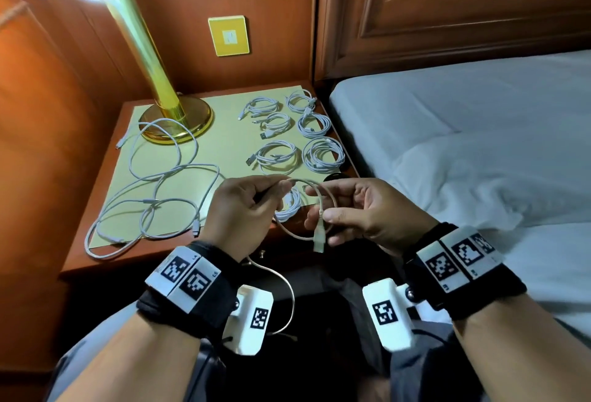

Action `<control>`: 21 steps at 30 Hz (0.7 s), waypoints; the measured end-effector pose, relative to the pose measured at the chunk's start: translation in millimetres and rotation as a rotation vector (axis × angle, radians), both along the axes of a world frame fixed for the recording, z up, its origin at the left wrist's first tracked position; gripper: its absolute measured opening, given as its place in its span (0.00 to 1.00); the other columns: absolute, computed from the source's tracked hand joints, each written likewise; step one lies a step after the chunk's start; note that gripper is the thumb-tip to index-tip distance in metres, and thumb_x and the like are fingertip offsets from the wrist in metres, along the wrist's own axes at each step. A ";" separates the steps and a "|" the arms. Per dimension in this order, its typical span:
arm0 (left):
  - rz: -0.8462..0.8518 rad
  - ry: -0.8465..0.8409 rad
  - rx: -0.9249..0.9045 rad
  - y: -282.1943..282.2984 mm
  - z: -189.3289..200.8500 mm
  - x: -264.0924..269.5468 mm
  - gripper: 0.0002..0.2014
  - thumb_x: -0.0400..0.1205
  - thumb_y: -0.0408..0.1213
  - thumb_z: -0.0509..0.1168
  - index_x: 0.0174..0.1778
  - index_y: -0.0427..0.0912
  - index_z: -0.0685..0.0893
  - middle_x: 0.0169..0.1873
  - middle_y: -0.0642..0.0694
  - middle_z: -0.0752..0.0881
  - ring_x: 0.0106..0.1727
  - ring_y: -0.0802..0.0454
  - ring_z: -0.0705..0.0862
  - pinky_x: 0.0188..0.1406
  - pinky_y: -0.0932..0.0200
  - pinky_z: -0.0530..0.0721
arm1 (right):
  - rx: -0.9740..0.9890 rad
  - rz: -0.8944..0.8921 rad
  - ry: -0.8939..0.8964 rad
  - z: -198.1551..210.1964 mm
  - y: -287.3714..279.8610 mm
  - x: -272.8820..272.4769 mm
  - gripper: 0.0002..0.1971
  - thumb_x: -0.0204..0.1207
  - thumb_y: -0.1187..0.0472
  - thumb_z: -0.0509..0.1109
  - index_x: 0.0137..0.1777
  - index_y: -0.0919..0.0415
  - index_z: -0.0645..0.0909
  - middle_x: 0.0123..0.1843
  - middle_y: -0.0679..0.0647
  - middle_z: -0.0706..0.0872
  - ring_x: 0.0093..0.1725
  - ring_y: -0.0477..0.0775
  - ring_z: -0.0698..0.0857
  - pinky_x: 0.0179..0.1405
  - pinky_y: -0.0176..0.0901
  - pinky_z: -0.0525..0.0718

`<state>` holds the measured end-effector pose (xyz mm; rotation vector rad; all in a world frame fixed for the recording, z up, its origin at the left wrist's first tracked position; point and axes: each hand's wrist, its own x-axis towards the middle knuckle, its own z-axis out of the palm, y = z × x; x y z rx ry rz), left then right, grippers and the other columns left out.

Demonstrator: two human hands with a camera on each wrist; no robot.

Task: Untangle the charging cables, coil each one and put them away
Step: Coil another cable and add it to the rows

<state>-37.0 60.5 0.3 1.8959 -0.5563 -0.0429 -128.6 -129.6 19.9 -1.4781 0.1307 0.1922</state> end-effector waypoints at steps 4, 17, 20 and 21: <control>-0.036 -0.050 0.061 -3.6 -2.8 -1.1 0.08 0.85 0.38 0.69 0.53 0.46 0.93 0.24 0.68 0.82 0.28 0.70 0.78 0.34 0.76 0.71 | -0.215 -0.094 -0.035 -6.0 6.3 3.5 0.08 0.82 0.71 0.69 0.59 0.64 0.82 0.47 0.64 0.92 0.47 0.55 0.93 0.25 0.41 0.87; -0.140 0.263 0.012 -11.5 3.9 -9.3 0.10 0.89 0.38 0.62 0.53 0.52 0.89 0.19 0.49 0.74 0.24 0.48 0.85 0.25 0.53 0.88 | -0.387 -0.297 -0.051 -17.1 15.3 11.0 0.05 0.78 0.64 0.76 0.49 0.61 0.82 0.41 0.60 0.91 0.30 0.53 0.91 0.21 0.45 0.87; -0.151 0.272 0.021 -11.8 4.5 -11.1 0.10 0.90 0.38 0.61 0.54 0.50 0.89 0.19 0.47 0.76 0.23 0.48 0.84 0.23 0.55 0.87 | -0.541 -0.341 -0.117 -23.2 17.2 12.3 0.05 0.78 0.64 0.76 0.47 0.60 0.81 0.37 0.56 0.90 0.29 0.52 0.90 0.29 0.42 0.89; -0.137 0.257 0.032 -11.4 3.4 -10.7 0.10 0.89 0.38 0.61 0.54 0.50 0.89 0.20 0.47 0.78 0.22 0.49 0.84 0.21 0.57 0.86 | -0.608 -0.334 -0.139 -24.5 15.4 13.1 0.04 0.79 0.63 0.75 0.46 0.59 0.81 0.35 0.54 0.89 0.30 0.50 0.90 0.33 0.37 0.87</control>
